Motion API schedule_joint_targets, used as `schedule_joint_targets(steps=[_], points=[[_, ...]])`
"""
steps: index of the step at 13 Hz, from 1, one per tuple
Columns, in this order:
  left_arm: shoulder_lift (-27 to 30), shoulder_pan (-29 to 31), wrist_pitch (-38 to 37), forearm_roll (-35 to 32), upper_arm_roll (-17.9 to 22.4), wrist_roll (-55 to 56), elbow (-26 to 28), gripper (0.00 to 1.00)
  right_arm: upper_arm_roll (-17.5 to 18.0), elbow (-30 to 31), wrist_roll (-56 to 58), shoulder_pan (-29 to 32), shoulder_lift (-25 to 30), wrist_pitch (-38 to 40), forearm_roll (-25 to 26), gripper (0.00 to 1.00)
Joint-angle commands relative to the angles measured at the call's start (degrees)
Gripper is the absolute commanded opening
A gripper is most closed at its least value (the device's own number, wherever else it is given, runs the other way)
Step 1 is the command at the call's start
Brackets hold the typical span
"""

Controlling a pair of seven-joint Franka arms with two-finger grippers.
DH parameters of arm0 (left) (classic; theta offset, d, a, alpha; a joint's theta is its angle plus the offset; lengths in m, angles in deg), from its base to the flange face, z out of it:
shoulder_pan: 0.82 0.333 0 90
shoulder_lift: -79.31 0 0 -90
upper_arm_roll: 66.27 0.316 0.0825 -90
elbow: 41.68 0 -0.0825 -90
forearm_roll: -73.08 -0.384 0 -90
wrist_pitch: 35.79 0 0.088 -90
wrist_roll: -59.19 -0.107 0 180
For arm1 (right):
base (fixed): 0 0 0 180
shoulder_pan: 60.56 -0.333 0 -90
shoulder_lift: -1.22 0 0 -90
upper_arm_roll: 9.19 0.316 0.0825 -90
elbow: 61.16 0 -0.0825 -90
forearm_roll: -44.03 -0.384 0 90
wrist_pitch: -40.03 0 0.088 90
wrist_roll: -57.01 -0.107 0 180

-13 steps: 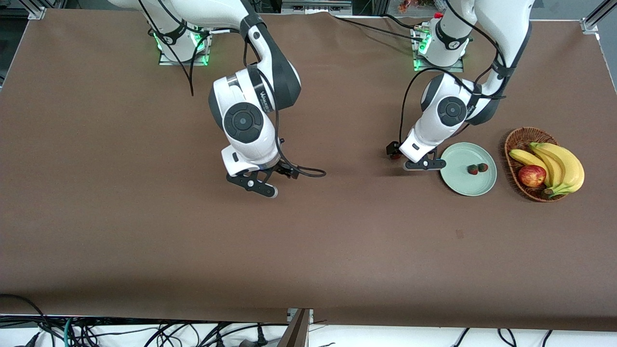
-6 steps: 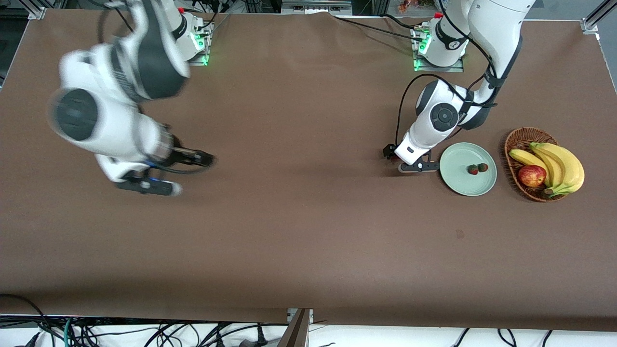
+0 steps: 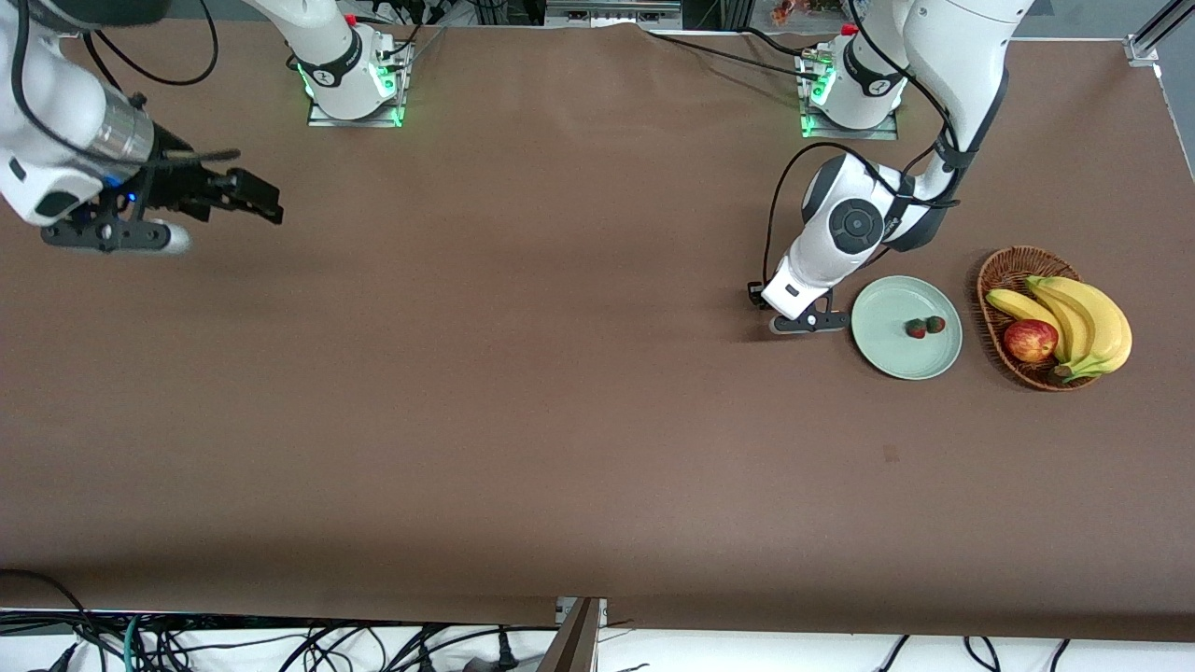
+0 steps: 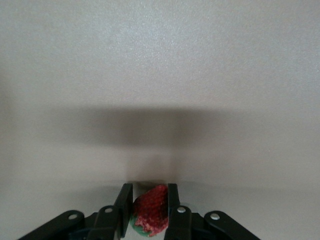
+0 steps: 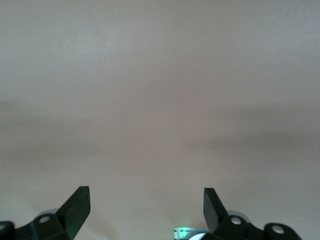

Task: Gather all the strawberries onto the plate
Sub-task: 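Carry the strawberry to the plate while the right arm returns to rest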

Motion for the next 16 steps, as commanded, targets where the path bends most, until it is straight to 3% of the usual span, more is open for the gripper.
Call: schedule_joint_targets(steps=[1, 4, 8, 10, 16], points=[[1.3, -0.1, -9.4, -1.5, 0.6, 1.0, -5.9, 0.18, 2.9, 0.9, 3.3, 3.2, 0.7, -0.6, 1.6, 1.00], [2.2, 0.6, -19.4, -1.4, 4.9, -4.2, -12.9, 0.18, 3.1, 0.6, 3.6, 2.9, 0.5, -1.2, 2.6, 1.00], [3.0, 0.7, -20.0, -0.2, 17.0, -21.7, -13.1, 0.18, 3.1, -1.4, 3.7, 2.8, -0.1, -1.0, 4.0, 1.00], [2.2, 0.8, -19.6, 4.3, 21.7, -31.0, -13.1, 0.18, 3.1, -3.2, 3.9, 2.8, -0.7, -0.5, 3.9, 1.00], [0.1, 0.7, -11.7, 5.2, 22.2, -32.5, -7.5, 0.19, 2.9, -7.4, 3.8, 3.2, -1.5, 1.3, 4.8, 1.00]])
